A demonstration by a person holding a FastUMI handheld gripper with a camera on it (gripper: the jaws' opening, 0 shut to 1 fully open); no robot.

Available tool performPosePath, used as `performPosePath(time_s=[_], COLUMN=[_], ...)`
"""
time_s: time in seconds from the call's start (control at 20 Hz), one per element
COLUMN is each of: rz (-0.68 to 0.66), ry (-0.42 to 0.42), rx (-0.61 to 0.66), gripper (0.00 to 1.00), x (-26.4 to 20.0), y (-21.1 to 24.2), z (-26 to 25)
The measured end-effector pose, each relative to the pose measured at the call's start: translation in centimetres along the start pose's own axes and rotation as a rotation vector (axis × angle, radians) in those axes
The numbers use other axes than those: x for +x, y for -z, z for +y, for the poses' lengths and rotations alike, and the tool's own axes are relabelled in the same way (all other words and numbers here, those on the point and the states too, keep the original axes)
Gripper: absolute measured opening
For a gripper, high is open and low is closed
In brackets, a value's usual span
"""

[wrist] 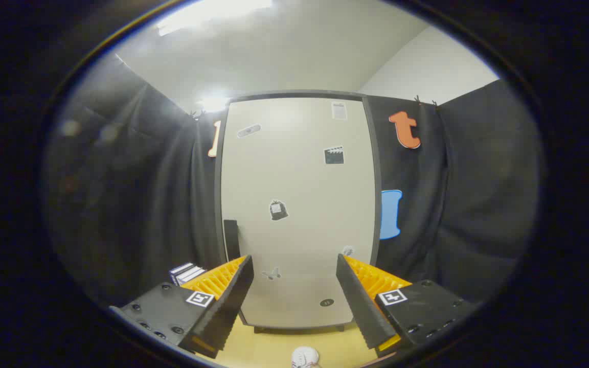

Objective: Open the shoe cabinet door, grab the shoes and put them into the shoe cabinet, then close the shoe cabinet door.

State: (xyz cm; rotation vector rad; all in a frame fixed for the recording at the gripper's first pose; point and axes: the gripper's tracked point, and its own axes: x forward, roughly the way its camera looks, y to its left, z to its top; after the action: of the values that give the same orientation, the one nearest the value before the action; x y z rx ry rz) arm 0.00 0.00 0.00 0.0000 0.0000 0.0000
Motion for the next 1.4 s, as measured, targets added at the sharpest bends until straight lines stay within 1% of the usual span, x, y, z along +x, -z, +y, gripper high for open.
performPosePath(time_s=[0.15, 0.4, 0.75, 0.9, 1.2, 1.3, 1.4], rz=[-0.001, 0.014, 0.026, 0.031, 0.06, 0.066, 0.066], ry=[-0.006, 0.01, 0.003, -0.014, -0.102, -0.108, -0.088], rx=[0.005, 0.004, -0.001, 0.009, 0.01, 0.004, -0.001], gripper=[1.0, 1.0, 1.0, 1.0, 1.0, 1.0, 1.0], x=[0.2, -0.1, -0.2, 0.0, 2.1, 3.4, 5.0], y=[-0.2, 0.3, 0.4, 0.3, 1.2, 1.8, 2.3], z=[-0.3, -1.1, -0.9, -0.7, 2.1, 3.7, 5.1])
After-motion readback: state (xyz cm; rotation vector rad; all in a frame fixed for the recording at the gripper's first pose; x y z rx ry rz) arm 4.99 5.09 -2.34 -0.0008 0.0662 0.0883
